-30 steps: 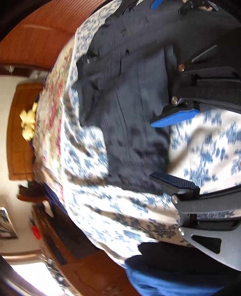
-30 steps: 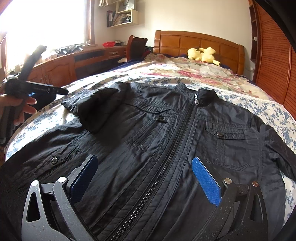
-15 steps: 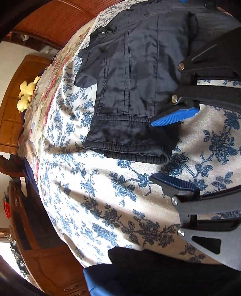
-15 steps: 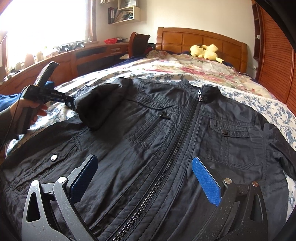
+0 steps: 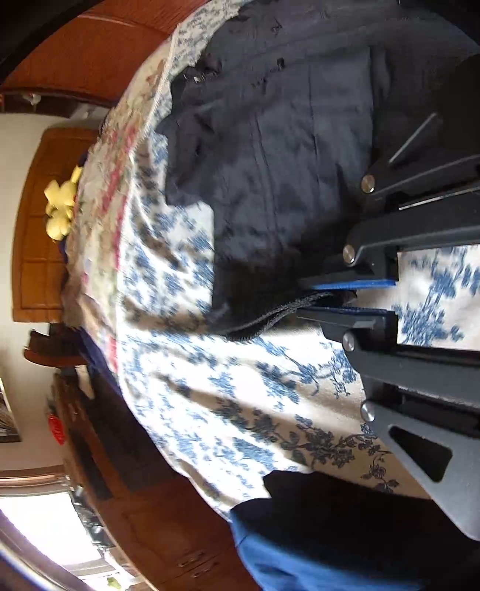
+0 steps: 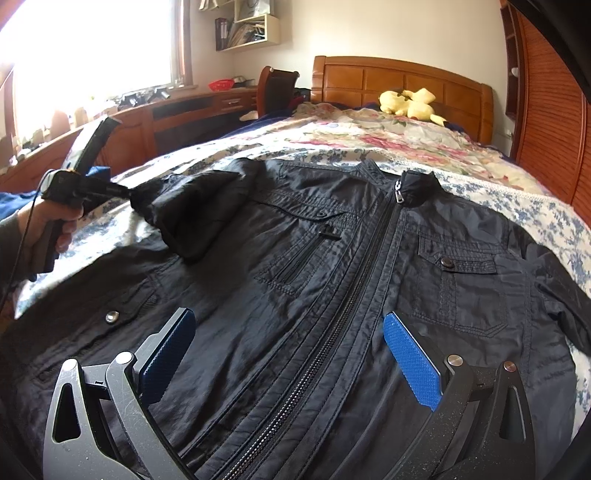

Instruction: Fold large clothes

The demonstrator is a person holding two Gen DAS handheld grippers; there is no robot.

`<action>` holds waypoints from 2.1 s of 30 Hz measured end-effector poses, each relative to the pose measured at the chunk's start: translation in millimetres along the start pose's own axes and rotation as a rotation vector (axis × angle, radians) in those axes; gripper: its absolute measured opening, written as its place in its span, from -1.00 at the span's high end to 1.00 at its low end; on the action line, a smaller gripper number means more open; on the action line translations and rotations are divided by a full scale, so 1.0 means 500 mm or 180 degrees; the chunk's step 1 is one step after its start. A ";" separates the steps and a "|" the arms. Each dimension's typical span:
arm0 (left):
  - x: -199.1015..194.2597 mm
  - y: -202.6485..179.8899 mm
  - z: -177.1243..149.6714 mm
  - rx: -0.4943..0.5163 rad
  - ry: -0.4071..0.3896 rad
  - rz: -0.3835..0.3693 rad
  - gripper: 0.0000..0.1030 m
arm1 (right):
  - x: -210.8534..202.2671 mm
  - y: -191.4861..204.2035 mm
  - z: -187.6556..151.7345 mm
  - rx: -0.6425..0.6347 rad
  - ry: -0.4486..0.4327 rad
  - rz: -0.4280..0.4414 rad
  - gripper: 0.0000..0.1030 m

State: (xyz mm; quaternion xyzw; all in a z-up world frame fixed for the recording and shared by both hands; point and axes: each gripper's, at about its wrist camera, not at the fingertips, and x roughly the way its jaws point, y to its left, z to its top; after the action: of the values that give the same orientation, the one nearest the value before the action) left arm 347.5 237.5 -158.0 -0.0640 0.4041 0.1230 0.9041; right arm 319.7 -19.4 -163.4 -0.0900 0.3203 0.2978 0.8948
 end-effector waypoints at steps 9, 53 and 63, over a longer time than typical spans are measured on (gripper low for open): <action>-0.206 -0.175 0.052 0.0388 -0.0528 -0.0460 0.94 | -0.096 -0.039 -0.006 0.0079 -0.0161 -0.0114 -1.00; -0.447 -0.244 -0.282 0.0726 -0.0680 -0.0894 0.34 | -0.139 0.010 -0.025 -0.0012 0.0049 -0.0177 -1.00; -0.450 -0.170 -0.316 0.0546 -0.0666 -0.0822 0.28 | -0.031 0.061 -0.012 -0.0027 0.0244 0.0187 -0.75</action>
State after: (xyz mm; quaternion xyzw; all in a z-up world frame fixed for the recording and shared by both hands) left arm 113.2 83.3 -93.7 -0.0248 0.3052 -0.0230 0.9517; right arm 289.0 -4.3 -157.7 -0.0956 0.3556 0.3216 0.8724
